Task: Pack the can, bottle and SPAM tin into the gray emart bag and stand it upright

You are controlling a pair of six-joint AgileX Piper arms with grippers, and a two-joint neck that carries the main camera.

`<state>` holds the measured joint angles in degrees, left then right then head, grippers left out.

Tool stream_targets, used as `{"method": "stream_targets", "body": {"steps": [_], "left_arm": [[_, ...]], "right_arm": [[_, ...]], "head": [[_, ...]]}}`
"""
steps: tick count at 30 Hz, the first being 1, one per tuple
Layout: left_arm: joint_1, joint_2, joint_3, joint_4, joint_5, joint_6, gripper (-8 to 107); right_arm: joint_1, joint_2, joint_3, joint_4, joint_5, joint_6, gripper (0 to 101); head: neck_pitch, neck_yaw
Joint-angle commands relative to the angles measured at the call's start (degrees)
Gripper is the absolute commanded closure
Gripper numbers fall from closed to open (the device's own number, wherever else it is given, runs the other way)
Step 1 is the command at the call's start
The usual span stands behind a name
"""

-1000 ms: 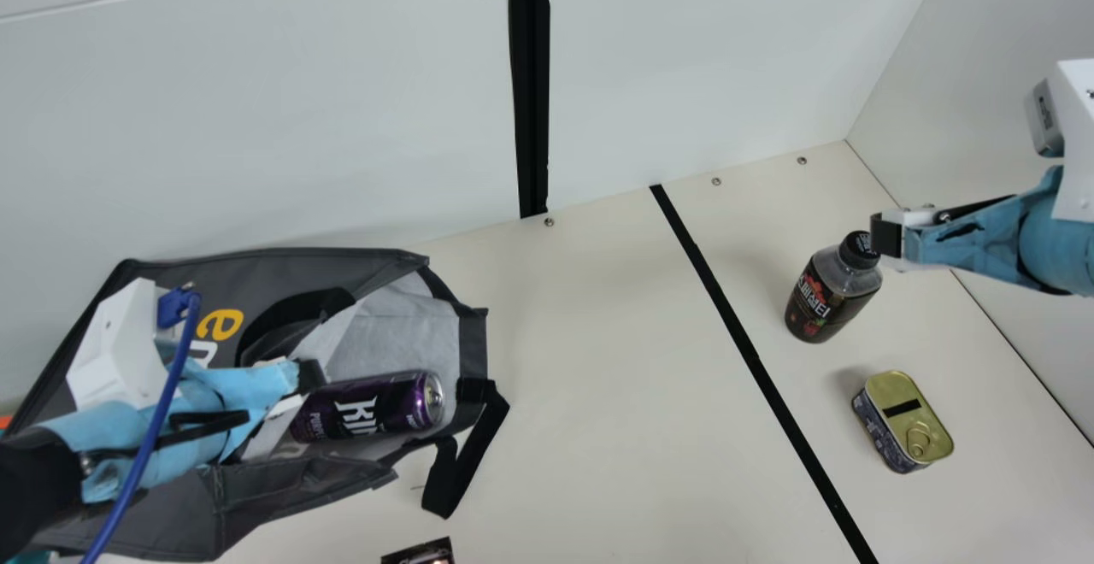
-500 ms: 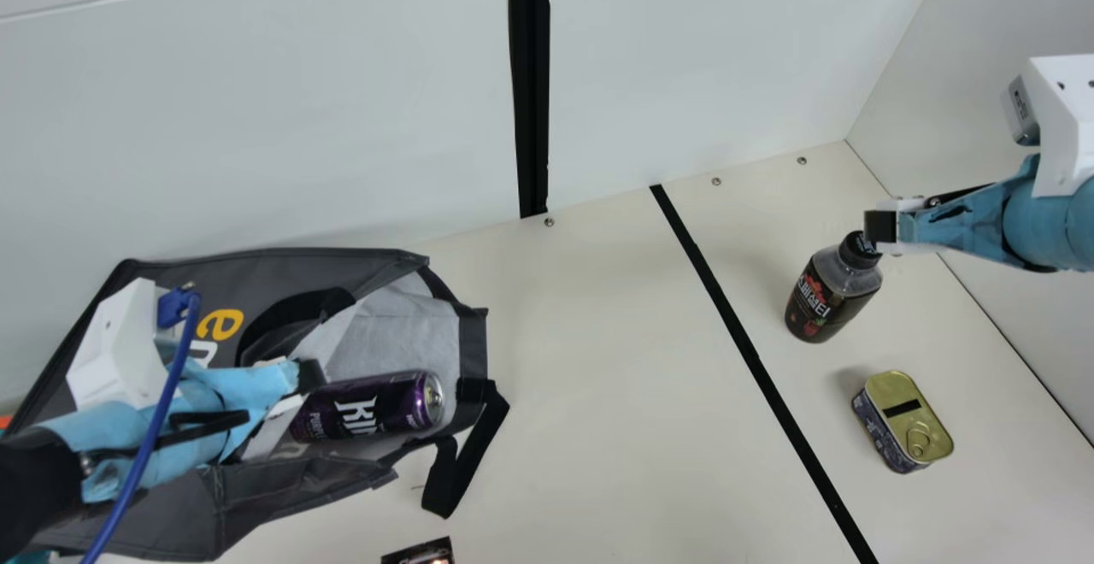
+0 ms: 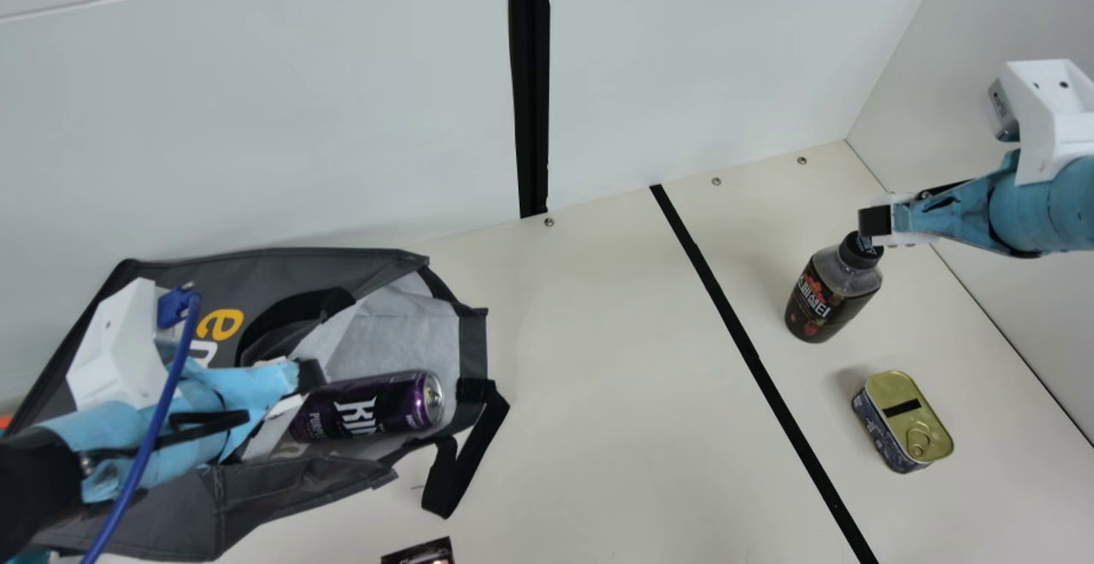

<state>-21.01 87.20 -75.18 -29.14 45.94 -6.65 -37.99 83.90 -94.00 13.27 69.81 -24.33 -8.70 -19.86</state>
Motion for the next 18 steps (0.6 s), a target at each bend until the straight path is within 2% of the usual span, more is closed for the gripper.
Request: {"method": "stream_targets", "body": {"steps": [1, 18], "left_arm": [[0.0, 0.0, 0.0, 0.0, 0.0, 0.0, 107], [0.0, 0.0, 0.0, 0.0, 0.0, 0.0, 107]], "right_arm": [[-0.1, 0.9, -0.2, 0.2, 0.1, -0.4, 6], [0.2, 8.8, -2.3, 0.9, 0.1, -3.6, 6]], "head": [[-1.3, -0.1], [-1.3, -0.1]]}}
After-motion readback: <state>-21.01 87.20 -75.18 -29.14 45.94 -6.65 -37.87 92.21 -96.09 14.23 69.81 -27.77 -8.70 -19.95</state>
